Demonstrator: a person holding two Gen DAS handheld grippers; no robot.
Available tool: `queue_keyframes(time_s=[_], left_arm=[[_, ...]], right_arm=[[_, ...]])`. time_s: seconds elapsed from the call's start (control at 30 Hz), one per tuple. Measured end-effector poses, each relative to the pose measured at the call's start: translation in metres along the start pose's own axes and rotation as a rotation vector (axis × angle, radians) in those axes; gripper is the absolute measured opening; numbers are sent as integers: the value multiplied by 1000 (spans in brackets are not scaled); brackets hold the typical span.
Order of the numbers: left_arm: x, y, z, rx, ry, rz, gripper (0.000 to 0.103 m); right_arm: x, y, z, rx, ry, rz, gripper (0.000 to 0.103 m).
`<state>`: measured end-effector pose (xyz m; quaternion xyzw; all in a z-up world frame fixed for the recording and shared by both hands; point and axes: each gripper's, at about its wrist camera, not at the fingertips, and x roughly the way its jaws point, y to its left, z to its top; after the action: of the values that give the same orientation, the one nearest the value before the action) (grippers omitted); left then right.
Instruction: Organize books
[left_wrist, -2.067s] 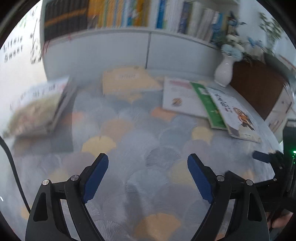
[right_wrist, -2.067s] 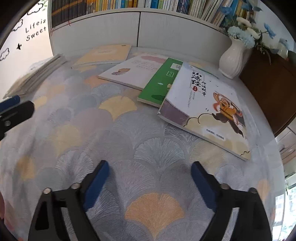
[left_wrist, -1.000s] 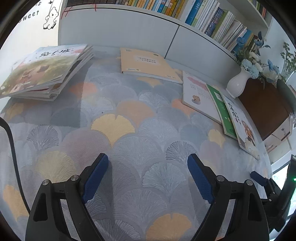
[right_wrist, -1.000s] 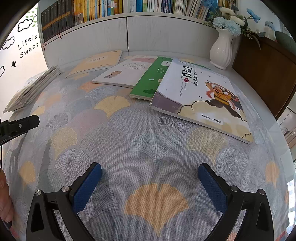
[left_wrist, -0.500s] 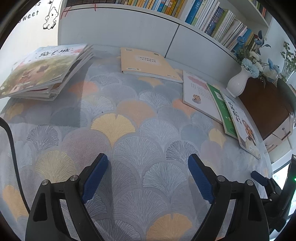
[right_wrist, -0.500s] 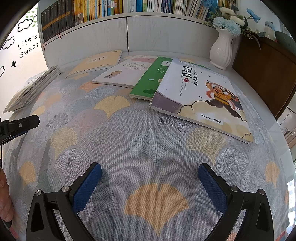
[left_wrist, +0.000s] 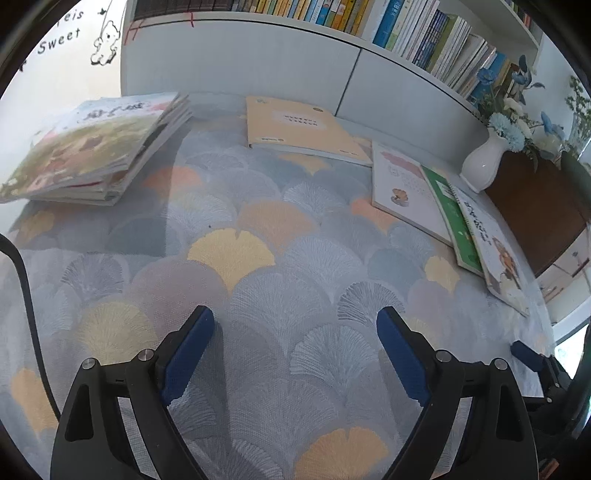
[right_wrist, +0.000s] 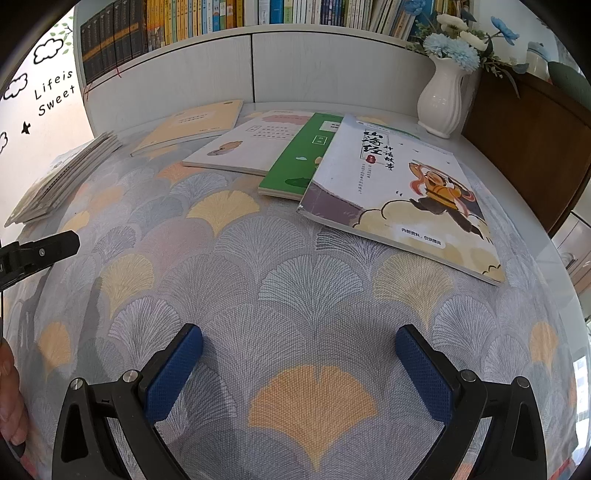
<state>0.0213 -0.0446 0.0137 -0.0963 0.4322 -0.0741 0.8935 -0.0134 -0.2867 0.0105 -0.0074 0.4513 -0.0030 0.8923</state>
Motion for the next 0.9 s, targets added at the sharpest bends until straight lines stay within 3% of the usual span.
queue_keyframes(time_s=[0.1,0.2,0.3,0.37,0.57,0.67,0.73,0.8,0.83,0.9], left_arm=[[-13,-12,4,67,-6,25,89],[-41,-27,20,166,-11,29,89],[-71,-33,50,230,-35,56,89],[-85,-32,74,256,-46,24,89],[-67,-15,135,169,-49,-85,88],[-39,-7,145,76,-43,-189,88],[-19,-6,152,51,-28,-203,88],[2,-3,163,33,-27,-196,88],[9,0,166,21,-28,-187,88],[26,10,174,-17,-33,-172,88]], right_arm=[[1,-1,2,4,13,3,103],[-1,-4,7,-18,137,36,103],[3,-4,13,-86,199,61,103],[5,-8,18,-90,246,92,103],[14,-4,30,-181,379,102,103],[14,-2,31,-247,345,122,103],[14,-3,32,-254,379,128,103],[9,-2,45,-235,453,198,93],[0,-2,59,-223,420,262,89],[-12,-4,92,-188,315,321,92]])
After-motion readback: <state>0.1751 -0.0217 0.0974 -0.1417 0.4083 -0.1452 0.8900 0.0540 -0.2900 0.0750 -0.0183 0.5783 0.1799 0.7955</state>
